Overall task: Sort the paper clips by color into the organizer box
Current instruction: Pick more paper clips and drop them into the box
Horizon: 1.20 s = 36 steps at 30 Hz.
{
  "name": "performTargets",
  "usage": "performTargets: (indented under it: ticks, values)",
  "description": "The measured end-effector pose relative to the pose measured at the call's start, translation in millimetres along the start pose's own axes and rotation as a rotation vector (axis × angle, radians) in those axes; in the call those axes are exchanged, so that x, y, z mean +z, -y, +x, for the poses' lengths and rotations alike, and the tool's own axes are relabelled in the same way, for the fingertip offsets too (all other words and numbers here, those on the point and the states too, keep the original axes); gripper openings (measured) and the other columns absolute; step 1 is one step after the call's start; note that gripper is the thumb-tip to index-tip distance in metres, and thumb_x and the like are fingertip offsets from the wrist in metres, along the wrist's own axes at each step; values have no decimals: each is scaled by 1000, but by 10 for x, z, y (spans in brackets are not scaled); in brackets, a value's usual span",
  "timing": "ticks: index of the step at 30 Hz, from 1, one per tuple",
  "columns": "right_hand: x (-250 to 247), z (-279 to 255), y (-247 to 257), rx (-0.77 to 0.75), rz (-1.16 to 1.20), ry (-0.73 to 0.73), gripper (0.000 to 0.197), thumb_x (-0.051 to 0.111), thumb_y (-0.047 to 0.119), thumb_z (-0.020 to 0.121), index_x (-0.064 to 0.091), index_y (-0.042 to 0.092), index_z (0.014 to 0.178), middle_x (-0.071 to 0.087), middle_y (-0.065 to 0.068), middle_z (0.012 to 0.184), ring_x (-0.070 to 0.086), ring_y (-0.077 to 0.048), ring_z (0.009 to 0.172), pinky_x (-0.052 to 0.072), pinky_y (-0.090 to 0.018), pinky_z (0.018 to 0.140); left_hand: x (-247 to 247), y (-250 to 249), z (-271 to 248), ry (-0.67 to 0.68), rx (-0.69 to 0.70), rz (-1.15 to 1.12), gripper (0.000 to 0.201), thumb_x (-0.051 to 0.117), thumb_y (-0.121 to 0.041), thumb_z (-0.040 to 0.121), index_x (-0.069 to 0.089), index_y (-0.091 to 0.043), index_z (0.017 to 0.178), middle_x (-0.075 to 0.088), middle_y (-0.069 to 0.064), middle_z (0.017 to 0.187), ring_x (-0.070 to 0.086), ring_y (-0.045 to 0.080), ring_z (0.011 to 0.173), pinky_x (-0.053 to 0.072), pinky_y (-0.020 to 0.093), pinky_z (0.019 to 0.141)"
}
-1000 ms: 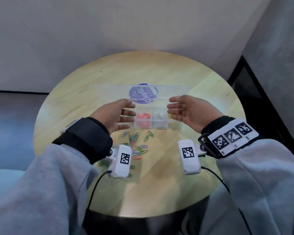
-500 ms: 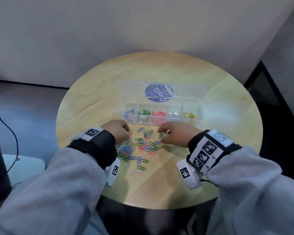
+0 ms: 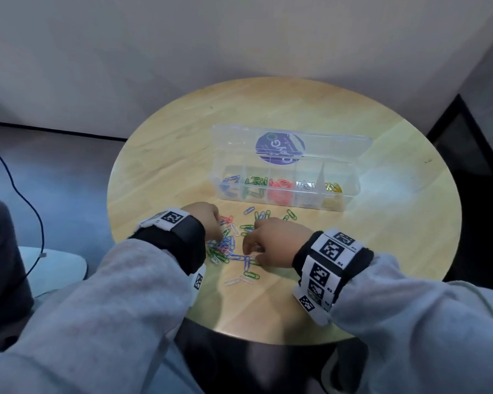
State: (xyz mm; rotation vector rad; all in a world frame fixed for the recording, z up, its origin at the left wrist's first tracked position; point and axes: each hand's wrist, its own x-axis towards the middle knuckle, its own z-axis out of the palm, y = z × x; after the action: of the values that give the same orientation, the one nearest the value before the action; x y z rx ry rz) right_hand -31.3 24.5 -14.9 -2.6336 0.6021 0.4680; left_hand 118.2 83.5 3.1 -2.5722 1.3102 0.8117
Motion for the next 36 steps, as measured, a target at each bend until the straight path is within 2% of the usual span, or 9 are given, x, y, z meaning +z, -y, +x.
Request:
performTargets:
  ticks: [3, 8, 12, 16, 18, 22, 26, 32, 36]
  values:
    - [39, 34, 51, 0, -52, -33, 17, 60, 27, 84, 63, 27, 101, 42, 4, 93, 52, -23, 103, 46, -33, 81, 14, -47, 35, -40, 24, -17, 12, 68, -21, 80, 60, -18, 89, 57, 2, 89, 52, 20, 82, 37, 24, 67]
    - [66, 87, 112, 60, -144, 8, 15, 52, 19, 88, 64, 12, 95, 54, -4, 88, 56, -28, 88, 41, -29, 68, 75, -131, 85, 5, -22, 11, 12, 64, -23, 80, 57, -14, 81, 52, 4, 72, 47, 23, 73, 31, 24, 51]
    - [48, 68, 54, 114, -80, 92, 12, 58, 14, 81, 67, 9, 85, 63, -6, 82, 55, -25, 76, 44, -26, 60, 81, -126, 75, 50, -18, -74, 15, 70, -26, 78, 64, -13, 83, 58, 7, 78, 50, 22, 73, 38, 25, 65]
    - [-39, -30, -87, 154, 128, 59, 22, 61, 21, 81, 51, 21, 61, 56, 4, 68, 52, -17, 69, 43, -23, 57, 44, -21, 62, 110, -23, -412, 15, 68, -20, 82, 59, -13, 72, 55, 8, 64, 49, 22, 63, 41, 26, 66]
    - [-114, -84, -162, 159, 219, 24, 19, 63, 22, 81, 52, 21, 65, 60, 3, 72, 53, -14, 67, 49, -27, 64, -2, 26, 58, 170, -3, -682, 24, 62, -11, 87, 49, -11, 66, 51, 14, 71, 43, 20, 57, 37, 26, 61]
    - [-188, -151, -267, 157, 541, 11, 24, 69, 13, 82, 52, 19, 66, 60, 7, 63, 54, 1, 50, 46, -11, 51, -118, 89, 8, 155, 25, -1028, 29, 49, 2, 90, 40, -11, 66, 62, 17, 85, 55, 15, 55, 49, 24, 57]
    - [-71, -135, -251, 199, 900, 32, 23, 54, -6, 88, 56, 15, 79, 59, -4, 64, 58, -8, 48, 53, -20, 54, -120, 199, -31, 99, 0, -1198, 27, 40, 3, 89, 41, -10, 66, 55, 13, 69, 52, 8, 38, 41, 12, 36]
    - [-25, -134, -130, 274, 1104, 60, 30, 35, -11, 88, 52, 8, 73, 53, -11, 69, 53, -12, 47, 46, -19, 44, -39, 373, 3, 90, 47, -811, 24, 44, -4, 90, 46, -12, 68, 44, 7, 64, 34, 15, 50, 26, 16, 42]
    - [-50, -141, 8, 180, 669, 76, 10, 61, 17, 87, 55, 19, 80, 55, 3, 67, 47, -11, 57, 40, -19, 53, 32, 463, -102, 94, 151, -456, 10, 61, -12, 81, 60, -21, 82, 49, -6, 62, 37, 9, 52, 28, 21, 49]
